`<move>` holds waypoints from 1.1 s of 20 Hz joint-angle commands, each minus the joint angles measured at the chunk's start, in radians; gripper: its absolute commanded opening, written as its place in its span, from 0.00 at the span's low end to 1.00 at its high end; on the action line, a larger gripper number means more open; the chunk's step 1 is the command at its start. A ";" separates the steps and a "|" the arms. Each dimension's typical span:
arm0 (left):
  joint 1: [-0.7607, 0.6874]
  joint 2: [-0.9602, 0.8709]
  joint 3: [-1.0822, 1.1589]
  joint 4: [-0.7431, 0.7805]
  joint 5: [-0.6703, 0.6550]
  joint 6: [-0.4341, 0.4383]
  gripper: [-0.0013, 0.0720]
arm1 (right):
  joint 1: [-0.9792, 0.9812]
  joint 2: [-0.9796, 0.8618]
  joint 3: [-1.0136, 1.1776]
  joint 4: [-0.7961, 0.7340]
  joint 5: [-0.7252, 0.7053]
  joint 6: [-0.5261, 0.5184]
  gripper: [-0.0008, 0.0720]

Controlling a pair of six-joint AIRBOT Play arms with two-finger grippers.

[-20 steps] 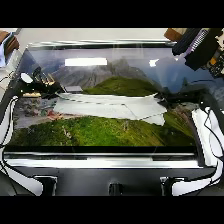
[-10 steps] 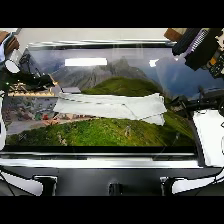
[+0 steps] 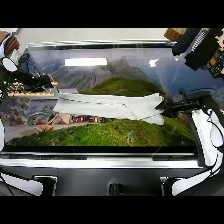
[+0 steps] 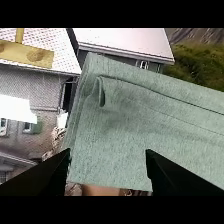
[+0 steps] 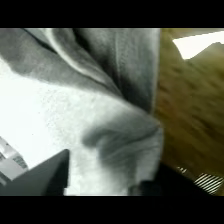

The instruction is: Fold the clothes and pants, and hang the long-sleeved shirts on hangers.

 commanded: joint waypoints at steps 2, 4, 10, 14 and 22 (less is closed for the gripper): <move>-0.013 0.000 0.000 -0.010 -0.007 0.000 0.77 | 0.092 -0.010 -0.001 -0.029 0.064 0.009 0.08; -0.024 -0.004 0.000 -0.055 -0.007 0.000 0.47 | 0.088 0.024 0.000 -0.022 0.063 0.045 0.06; -0.224 -0.115 -0.010 -0.326 0.091 -0.067 0.04 | 0.015 0.232 0.115 -0.105 -0.126 0.183 0.06; -0.476 -0.225 -0.010 -0.383 0.243 -0.190 0.04 | 0.008 0.325 0.243 -0.149 -0.196 0.248 0.06; -0.804 -0.397 -0.008 -0.753 0.499 -0.221 0.04 | 0.009 0.371 0.402 -0.138 -0.258 0.271 0.06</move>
